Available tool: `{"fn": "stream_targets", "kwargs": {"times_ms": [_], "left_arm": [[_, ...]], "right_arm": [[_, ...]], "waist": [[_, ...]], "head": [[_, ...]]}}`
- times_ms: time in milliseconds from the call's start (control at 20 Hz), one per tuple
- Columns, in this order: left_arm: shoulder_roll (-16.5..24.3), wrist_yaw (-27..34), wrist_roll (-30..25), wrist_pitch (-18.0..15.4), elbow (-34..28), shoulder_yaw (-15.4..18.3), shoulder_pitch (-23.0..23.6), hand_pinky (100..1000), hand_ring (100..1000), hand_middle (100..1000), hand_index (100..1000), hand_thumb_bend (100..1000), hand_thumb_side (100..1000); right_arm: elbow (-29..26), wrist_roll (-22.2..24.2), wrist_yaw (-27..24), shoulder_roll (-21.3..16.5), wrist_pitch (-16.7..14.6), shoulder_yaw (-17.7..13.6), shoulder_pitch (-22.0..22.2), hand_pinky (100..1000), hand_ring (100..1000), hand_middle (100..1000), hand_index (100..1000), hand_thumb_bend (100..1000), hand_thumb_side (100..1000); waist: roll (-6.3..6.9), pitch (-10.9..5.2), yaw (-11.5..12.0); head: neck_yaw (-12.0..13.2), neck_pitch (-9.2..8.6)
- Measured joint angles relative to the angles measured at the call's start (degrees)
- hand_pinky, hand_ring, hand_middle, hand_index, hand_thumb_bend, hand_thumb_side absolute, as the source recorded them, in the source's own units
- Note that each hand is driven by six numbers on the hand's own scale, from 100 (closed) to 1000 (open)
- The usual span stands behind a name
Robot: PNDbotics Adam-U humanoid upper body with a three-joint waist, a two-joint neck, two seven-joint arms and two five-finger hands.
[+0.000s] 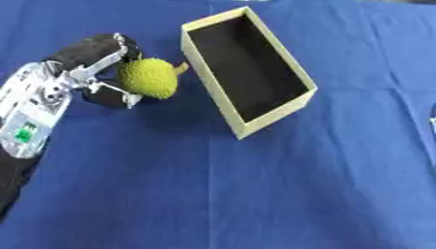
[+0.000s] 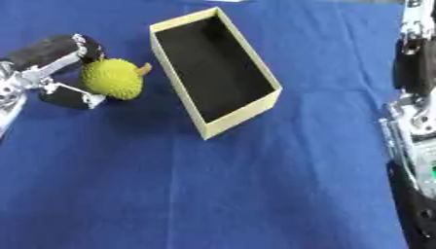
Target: Pick up objects on the table and place them in the box.
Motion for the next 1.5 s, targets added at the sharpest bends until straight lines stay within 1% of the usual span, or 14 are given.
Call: {"fn": "stream_targets", "kwargs": {"times_ms": [250, 300, 350, 500, 650, 750, 950, 1200, 1450, 1500], "left_arm": [[0.1, 0.9, 0.8, -0.1, -1.8, -0.3, 0.0, 627, 479, 484, 387, 203, 100], [0.3, 0.8, 1.0, -0.4, -2.4, -0.4, 0.0, 626, 479, 485, 409, 224, 100], [0.5, 0.8, 1.2, -0.6, -3.1, -0.5, 0.0, 626, 480, 487, 443, 254, 100], [1.3, 0.5, 1.5, -1.6, -5.3, -0.9, 0.0, 623, 478, 485, 474, 344, 100], [2.3, 0.4, 1.3, -2.3, -7.6, -1.1, 0.0, 612, 472, 479, 500, 479, 100], [3.0, 0.3, 1.2, -2.8, -8.8, -1.1, 0.0, 605, 464, 472, 500, 508, 100], [3.5, 0.3, 1.2, -3.5, -11.3, -1.1, -0.3, 595, 449, 457, 496, 490, 100], [3.6, 1.4, 1.8, -3.3, -13.8, -1.0, -2.2, 591, 439, 447, 491, 454, 100], [2.3, 2.5, 2.5, -2.7, -14.5, -1.0, -4.5, 581, 422, 435, 484, 422, 100], [1.9, 2.7, 2.6, -2.6, -14.5, -1.0, -4.8, 581, 422, 435, 484, 304, 100]], "right_arm": [[0.0, 0.0, 0.0, 0.1, 0.2, 0.0, 0.0, 766, 712, 569, 787, 100, 610], [0.0, 0.0, 0.0, 0.1, 0.2, 0.0, 0.0, 766, 712, 569, 787, 100, 610], [0.0, 0.0, 0.0, 0.1, 0.2, 0.0, 0.0, 766, 712, 570, 787, 100, 616], [0.0, 0.0, 0.0, 0.1, 0.2, 0.0, 0.1, 766, 712, 570, 787, 100, 610], [0.0, -0.1, 0.0, 0.1, 0.2, 0.0, 0.1, 766, 712, 570, 787, 100, 610], [0.0, -0.1, 0.0, 0.1, 0.3, 0.0, 0.2, 766, 712, 570, 787, 100, 610], [0.0, -0.1, 0.0, 0.1, 0.3, 0.0, 0.3, 766, 712, 570, 787, 100, 610], [0.0, -0.1, 0.0, 0.1, 0.3, 0.0, 0.3, 766, 712, 570, 787, 100, 610], [0.0, -0.1, 0.0, 0.1, 0.3, 0.0, 0.1, 766, 712, 571, 787, 100, 611], [0.0, -0.1, 0.0, 0.1, 0.3, 0.0, 0.0, 766, 712, 570, 787, 100, 611]], "waist": [[0.05, -0.01, 0.0], [0.10, -0.03, 0.0], [0.18, -0.05, 0.0], [0.49, -0.18, 0.1], [0.72, -0.42, 0.2], [0.90, -0.47, 0.2], [1.04, -0.70, 0.2], [1.04, -0.74, 0.2], [1.03, -1.01, -0.1], [1.02, -1.03, -0.1]], "head": [[-0.2, 0.00], [-0.3, 0.00], [-0.3, 0.00], [-0.5, 0.00], [-0.8, 0.01], [-0.9, 0.01], [-1.2, 0.02], [-1.2, 0.02], [-0.7, -0.03], [-0.6, -0.06]]}}
